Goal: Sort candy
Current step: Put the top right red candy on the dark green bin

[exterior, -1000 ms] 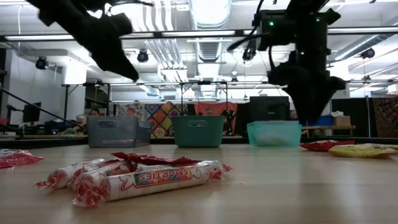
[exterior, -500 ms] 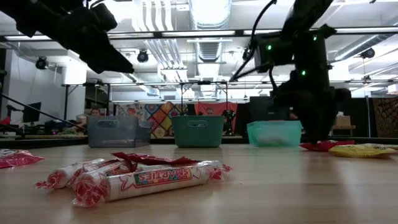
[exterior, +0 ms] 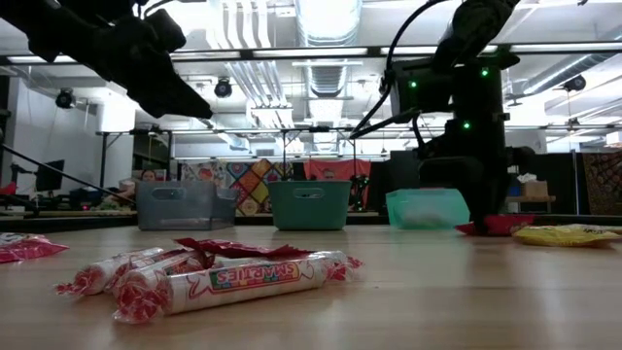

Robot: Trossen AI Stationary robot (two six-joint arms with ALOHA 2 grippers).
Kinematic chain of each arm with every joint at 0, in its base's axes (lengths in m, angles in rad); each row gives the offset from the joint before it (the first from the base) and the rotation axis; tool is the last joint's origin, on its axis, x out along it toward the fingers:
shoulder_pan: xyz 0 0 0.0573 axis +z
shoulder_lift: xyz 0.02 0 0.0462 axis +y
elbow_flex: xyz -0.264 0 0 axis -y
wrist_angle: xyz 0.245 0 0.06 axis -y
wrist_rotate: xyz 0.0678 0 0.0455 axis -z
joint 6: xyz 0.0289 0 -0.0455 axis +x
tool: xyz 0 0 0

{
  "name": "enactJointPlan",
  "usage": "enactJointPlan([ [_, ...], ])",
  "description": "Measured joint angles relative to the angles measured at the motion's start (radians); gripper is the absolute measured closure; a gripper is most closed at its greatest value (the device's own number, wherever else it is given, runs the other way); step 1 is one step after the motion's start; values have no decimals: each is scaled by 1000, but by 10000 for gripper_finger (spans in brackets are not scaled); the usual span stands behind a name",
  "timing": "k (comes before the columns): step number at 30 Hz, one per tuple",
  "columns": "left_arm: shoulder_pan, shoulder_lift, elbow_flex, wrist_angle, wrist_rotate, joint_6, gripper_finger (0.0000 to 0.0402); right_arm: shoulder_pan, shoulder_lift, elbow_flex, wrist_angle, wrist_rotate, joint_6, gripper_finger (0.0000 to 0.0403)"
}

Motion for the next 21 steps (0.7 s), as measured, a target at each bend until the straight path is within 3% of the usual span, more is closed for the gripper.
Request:
enactJointPlan([
  [3, 0, 1, 0, 0, 0, 0, 304, 0, -9, -1, 2, 2, -10, 386],
  [11, 0, 2, 0, 0, 0, -4, 304, 0, -97, -3, 36, 0, -42, 390],
  [21, 0, 2, 0, 0, 0, -29, 304, 0, -237, -3, 372, -2, -260, 390],
])
